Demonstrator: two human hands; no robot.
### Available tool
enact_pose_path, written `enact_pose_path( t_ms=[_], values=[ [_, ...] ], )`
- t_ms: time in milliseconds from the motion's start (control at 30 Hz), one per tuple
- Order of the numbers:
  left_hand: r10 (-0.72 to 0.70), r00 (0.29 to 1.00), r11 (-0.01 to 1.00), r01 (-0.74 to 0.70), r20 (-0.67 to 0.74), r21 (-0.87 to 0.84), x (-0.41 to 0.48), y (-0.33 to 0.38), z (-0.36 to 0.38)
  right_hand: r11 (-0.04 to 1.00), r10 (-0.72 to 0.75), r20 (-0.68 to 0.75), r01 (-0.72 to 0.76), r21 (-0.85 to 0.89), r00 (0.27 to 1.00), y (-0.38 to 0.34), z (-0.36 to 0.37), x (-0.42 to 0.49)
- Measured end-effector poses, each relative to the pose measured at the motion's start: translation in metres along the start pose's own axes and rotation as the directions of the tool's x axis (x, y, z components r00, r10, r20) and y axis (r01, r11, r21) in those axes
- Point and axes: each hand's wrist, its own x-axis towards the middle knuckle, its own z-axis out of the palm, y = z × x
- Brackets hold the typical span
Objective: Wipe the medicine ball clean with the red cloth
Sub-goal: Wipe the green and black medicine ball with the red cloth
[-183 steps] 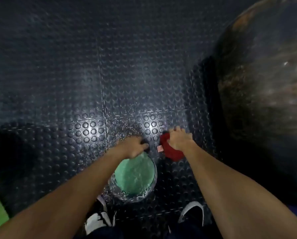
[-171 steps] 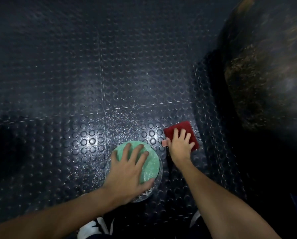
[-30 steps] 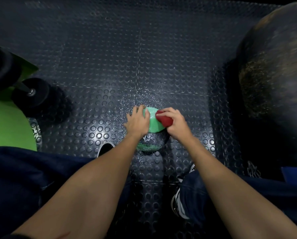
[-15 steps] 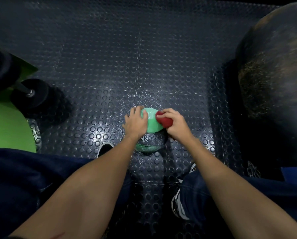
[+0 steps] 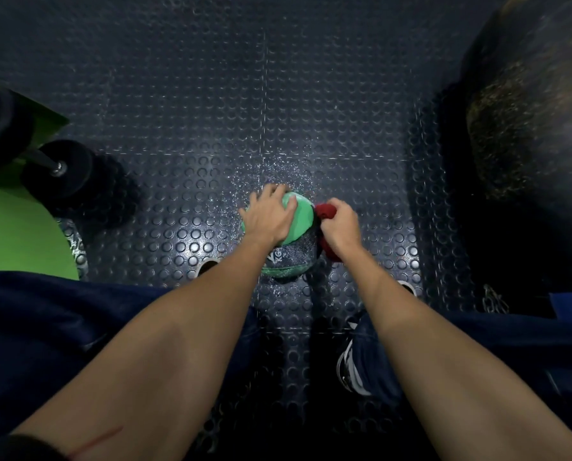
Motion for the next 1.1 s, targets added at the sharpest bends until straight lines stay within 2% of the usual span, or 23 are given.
enact_pose_path(
  t_ms=[33, 133, 167, 267, 367, 467, 500, 600, 700, 800, 833, 900, 933, 1033, 1100],
  values=[
    [-0.001, 1.0, 1.0, 0.001, -0.019, -0.002, -0.002, 0.0, 0.002, 1.0, 0.025, -0.019, -0.025, 0.015, 1.0, 0.001, 0.0, 0.0],
    [-0.022, 0.999, 1.0, 0.022, -0.027, -0.023, 0.001, -0.004, 0.001, 0.975, -0.217, 0.022, 0.216, 0.044, 0.976, -0.001, 0.001, -0.007],
    [-0.032, 0.999, 0.999, 0.032, -0.018, -0.037, 0.002, -0.006, 0.0, 0.974, -0.216, 0.04, 0.212, 0.082, 0.976, 0.0, 0.0, -0.007],
    [-0.023, 1.0, 0.998, 0.021, -0.022, -0.059, 0.0, -0.01, -0.002, 0.994, -0.012, 0.066, 0.004, 0.111, 0.998, -0.004, -0.006, 0.004],
    [-0.01, 0.999, 0.997, 0.006, -0.046, -0.072, -0.001, -0.012, -0.002, 0.983, -0.1, 0.112, 0.081, 0.162, 0.989, -0.012, -0.008, 0.008],
    [-0.004, 0.999, 0.997, 0.001, -0.041, -0.073, 0.0, -0.016, -0.002, 0.996, 0.043, 0.121, -0.052, 0.073, 0.992, -0.015, -0.01, 0.013],
    [-0.002, 0.999, 0.997, -0.001, -0.042, -0.076, 0.001, -0.018, -0.001, 0.998, 0.047, 0.119, -0.052, 0.045, 0.992, -0.015, -0.01, 0.013],
    [-0.002, 0.998, 0.995, -0.004, -0.058, -0.095, 0.003, -0.023, -0.002, 0.988, -0.036, 0.149, 0.013, 0.153, 0.988, -0.017, -0.01, 0.009],
    [0.008, 0.999, 0.993, -0.014, -0.05, -0.115, 0.002, -0.03, -0.003, 0.997, 0.016, 0.139, -0.026, 0.068, 0.99, -0.016, -0.009, 0.01],
    [-0.017, 0.998, 0.989, 0.009, -0.06, -0.144, 0.001, -0.031, -0.006, 0.985, -0.069, 0.162, 0.042, 0.165, 0.984, -0.02, -0.008, 0.007],
    [-0.03, 0.998, 0.988, 0.02, -0.059, -0.151, 0.0, -0.031, -0.006, 0.986, -0.061, 0.163, 0.034, 0.163, 0.985, -0.02, -0.006, 0.007],
    [-0.038, 0.998, 0.989, 0.03, -0.054, -0.145, 0.0, -0.03, -0.006, 0.999, -0.009, 0.123, 0.002, 0.051, 0.992, -0.02, -0.003, 0.008],
    [-0.043, 0.997, 0.988, 0.034, -0.057, -0.148, 0.0, -0.028, -0.005, 0.999, -0.034, 0.097, 0.035, -0.012, 0.995, -0.022, -0.002, 0.007],
    [-0.128, 0.989, 0.972, 0.111, -0.072, -0.205, 0.005, -0.026, -0.004, 0.954, -0.29, 0.142, 0.297, -0.029, 0.946, -0.025, -0.003, -0.001],
    [-0.213, 0.975, 0.945, 0.189, -0.067, -0.266, 0.008, -0.029, -0.004, 0.95, -0.308, 0.18, 0.313, 0.002, 0.934, -0.013, -0.004, -0.005]
  ],
)
